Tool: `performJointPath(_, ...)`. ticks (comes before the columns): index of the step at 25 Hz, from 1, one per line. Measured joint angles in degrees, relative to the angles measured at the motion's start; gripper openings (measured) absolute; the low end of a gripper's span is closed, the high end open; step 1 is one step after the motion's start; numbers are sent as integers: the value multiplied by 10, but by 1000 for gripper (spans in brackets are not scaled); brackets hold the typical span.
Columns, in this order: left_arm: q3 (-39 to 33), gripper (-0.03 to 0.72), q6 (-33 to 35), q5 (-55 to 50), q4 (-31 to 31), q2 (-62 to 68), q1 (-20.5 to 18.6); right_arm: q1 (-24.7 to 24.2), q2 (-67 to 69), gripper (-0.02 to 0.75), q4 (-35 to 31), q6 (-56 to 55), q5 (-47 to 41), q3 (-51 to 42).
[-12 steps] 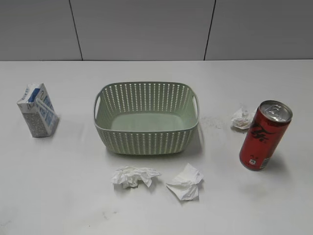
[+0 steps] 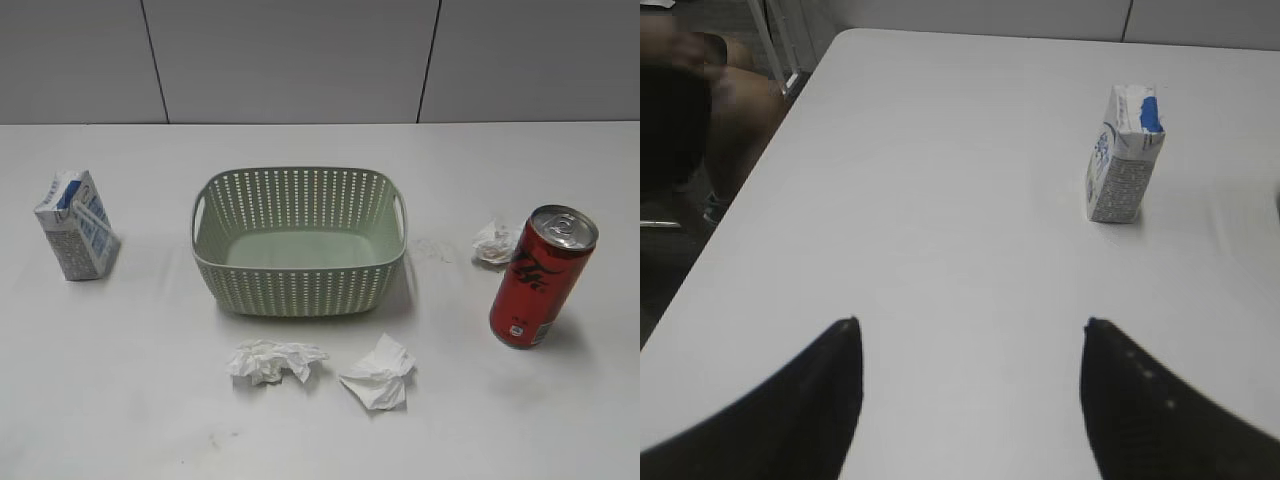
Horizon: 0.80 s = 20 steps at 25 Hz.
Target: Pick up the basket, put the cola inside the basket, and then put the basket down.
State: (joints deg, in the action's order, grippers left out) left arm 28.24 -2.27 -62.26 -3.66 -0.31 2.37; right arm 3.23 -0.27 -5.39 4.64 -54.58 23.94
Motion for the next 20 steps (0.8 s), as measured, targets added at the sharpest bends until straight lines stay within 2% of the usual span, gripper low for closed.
performJointPath(7,11,552,0,16,11,1,0,0,0,566,0,0,0,0)
performJointPath(13,72,557,0,30,24,51,0,0,0,566,0,0,0,0)
performJointPath(20,160,558,8,33,43,185,0,0,0,566,0,0,0,0)
